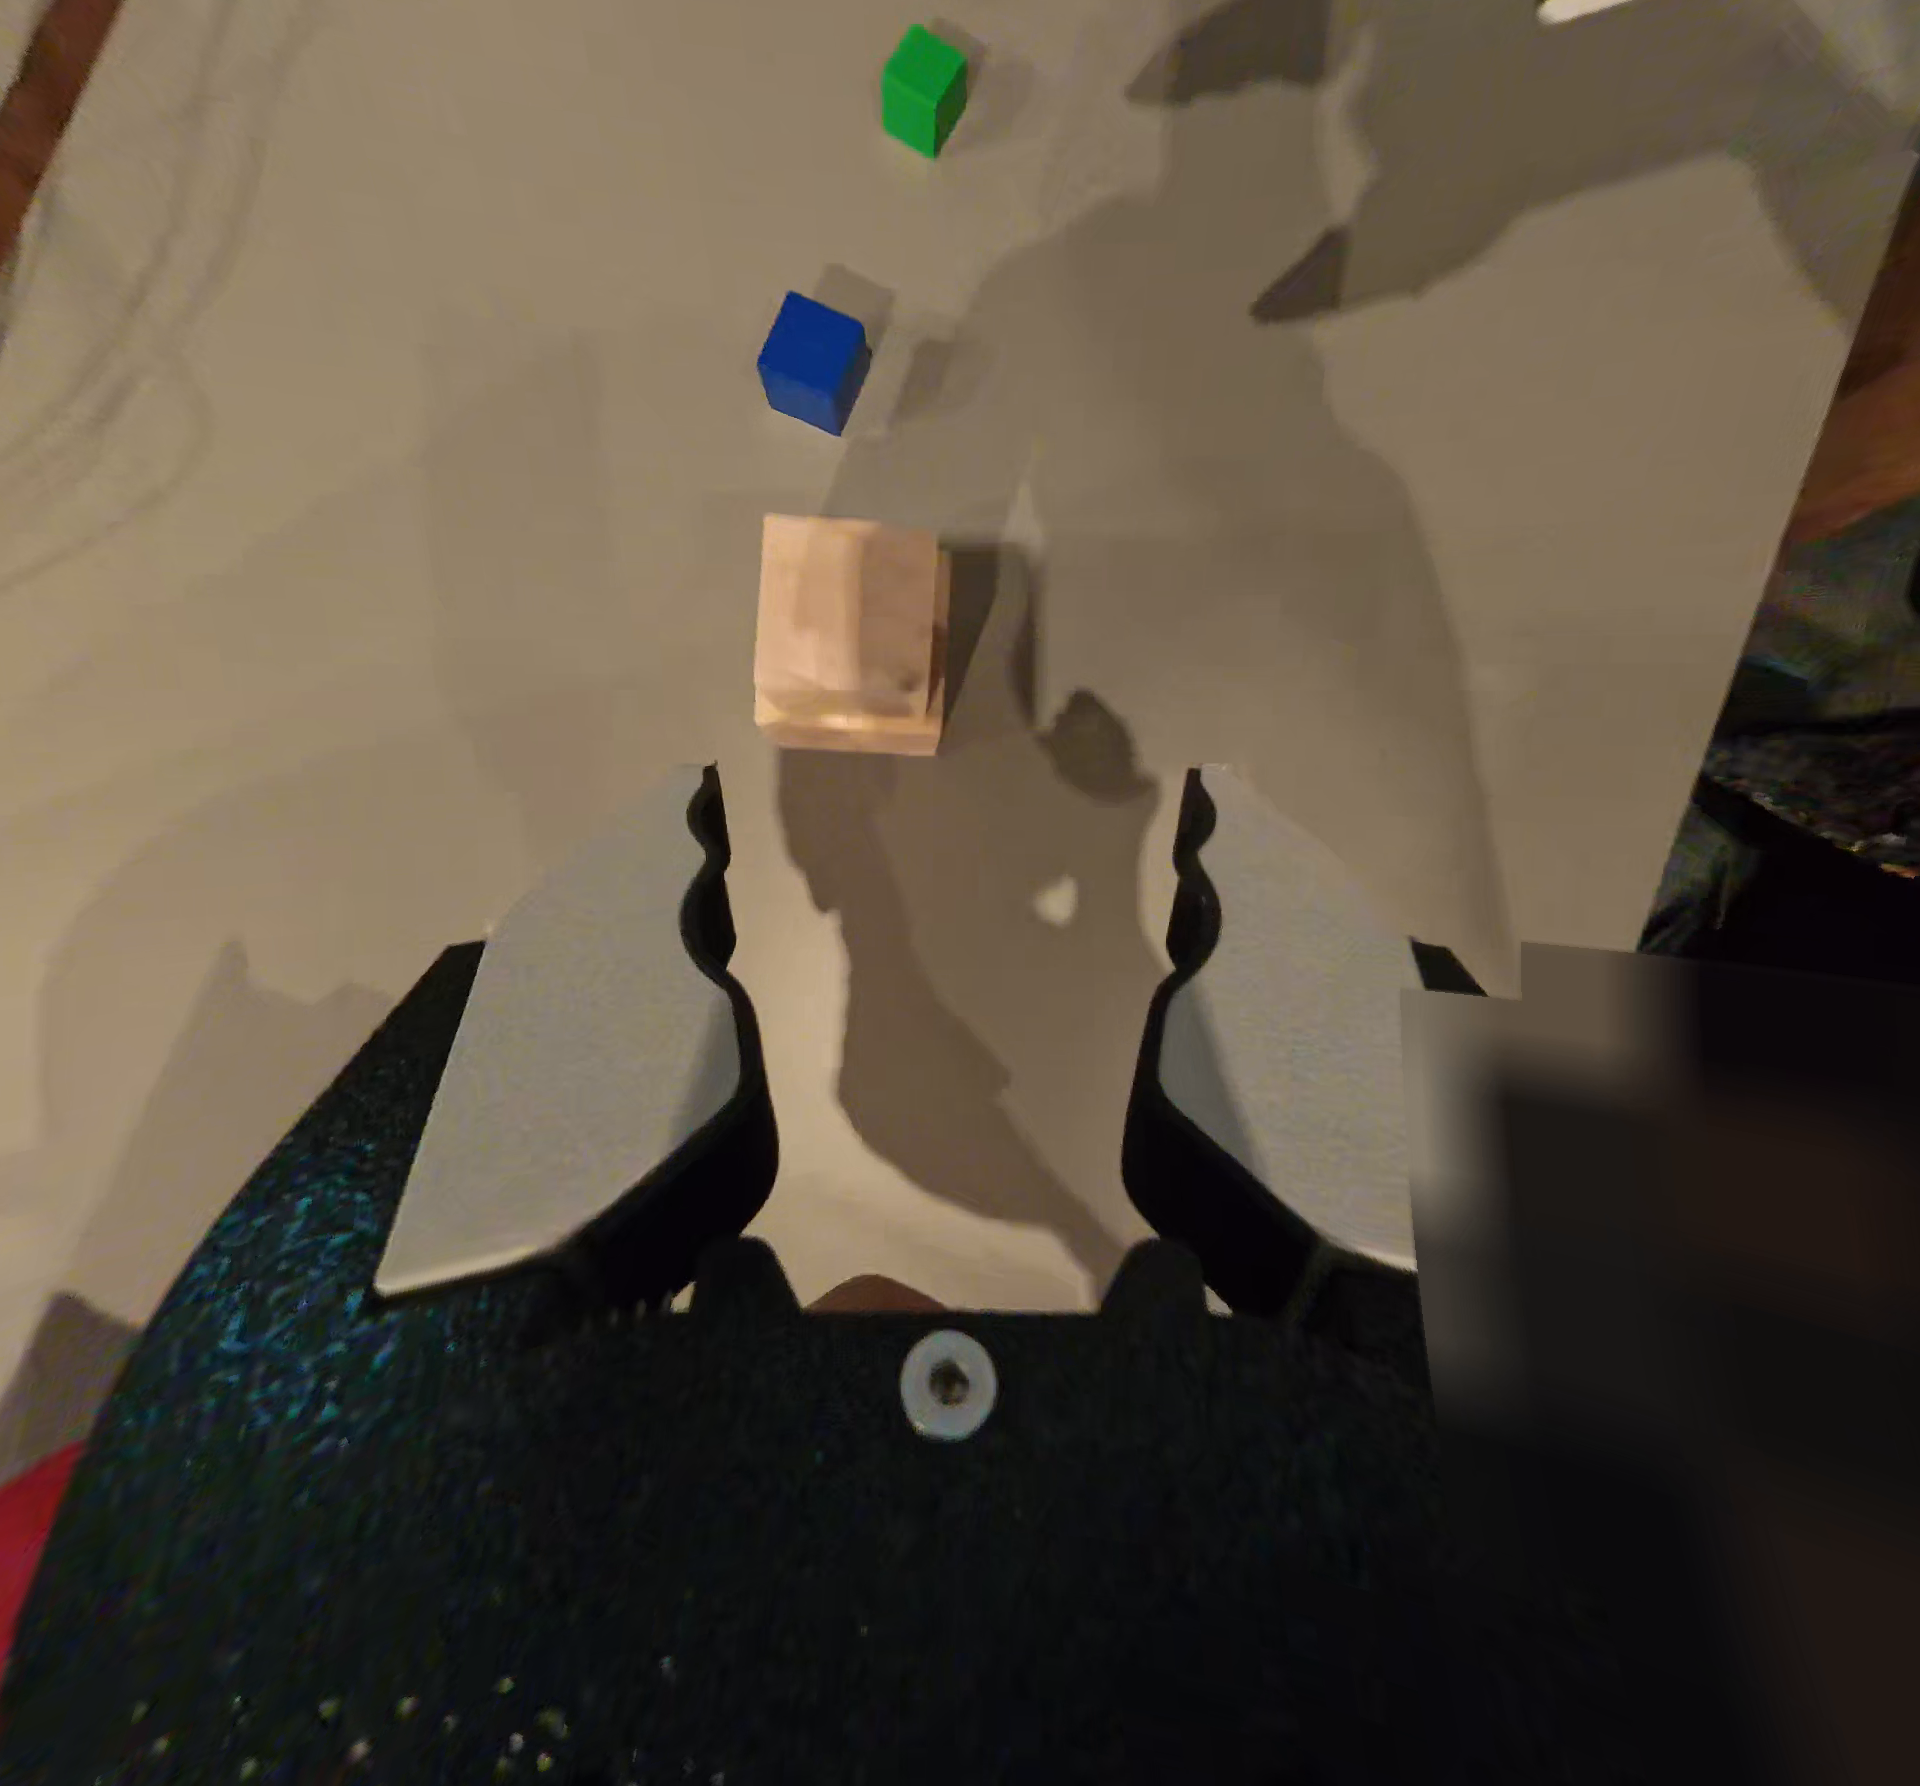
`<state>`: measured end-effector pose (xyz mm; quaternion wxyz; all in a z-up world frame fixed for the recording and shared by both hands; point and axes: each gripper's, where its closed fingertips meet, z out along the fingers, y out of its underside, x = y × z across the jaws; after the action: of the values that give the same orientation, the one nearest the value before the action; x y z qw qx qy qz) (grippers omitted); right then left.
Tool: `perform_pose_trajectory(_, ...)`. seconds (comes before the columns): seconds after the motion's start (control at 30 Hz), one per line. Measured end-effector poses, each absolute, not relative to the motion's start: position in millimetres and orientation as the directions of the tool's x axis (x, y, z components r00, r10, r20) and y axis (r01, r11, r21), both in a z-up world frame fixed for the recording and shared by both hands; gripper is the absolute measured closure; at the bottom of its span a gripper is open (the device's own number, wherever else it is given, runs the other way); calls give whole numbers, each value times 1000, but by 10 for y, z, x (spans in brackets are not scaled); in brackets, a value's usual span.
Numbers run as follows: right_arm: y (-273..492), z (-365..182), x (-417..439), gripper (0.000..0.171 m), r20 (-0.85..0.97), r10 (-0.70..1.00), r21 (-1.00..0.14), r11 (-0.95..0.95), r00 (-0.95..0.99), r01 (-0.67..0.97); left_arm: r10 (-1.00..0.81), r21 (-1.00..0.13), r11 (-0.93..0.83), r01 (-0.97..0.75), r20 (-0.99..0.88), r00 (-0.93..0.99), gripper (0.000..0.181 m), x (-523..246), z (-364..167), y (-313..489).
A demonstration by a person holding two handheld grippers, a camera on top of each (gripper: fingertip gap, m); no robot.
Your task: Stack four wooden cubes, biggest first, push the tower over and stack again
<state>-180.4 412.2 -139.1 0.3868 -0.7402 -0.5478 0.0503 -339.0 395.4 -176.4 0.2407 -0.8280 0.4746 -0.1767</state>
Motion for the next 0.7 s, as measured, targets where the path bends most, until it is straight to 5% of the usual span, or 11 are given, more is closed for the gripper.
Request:
perform_pose_trajectory(0.43, 4191, -1535, -1920, 98, 325, 884, -590, -87, 335, 803, -860, -675, -398, -622, 39, 508, 99, -3718, -1437, 3503)
perform_pose_trajectory(0.7, 4565, -1723, -2103, 98, 297, 938, -461, -24, 179, 887, -860, -699, -374, -609, 16, 510, 98, -3846, -1278, 3452)
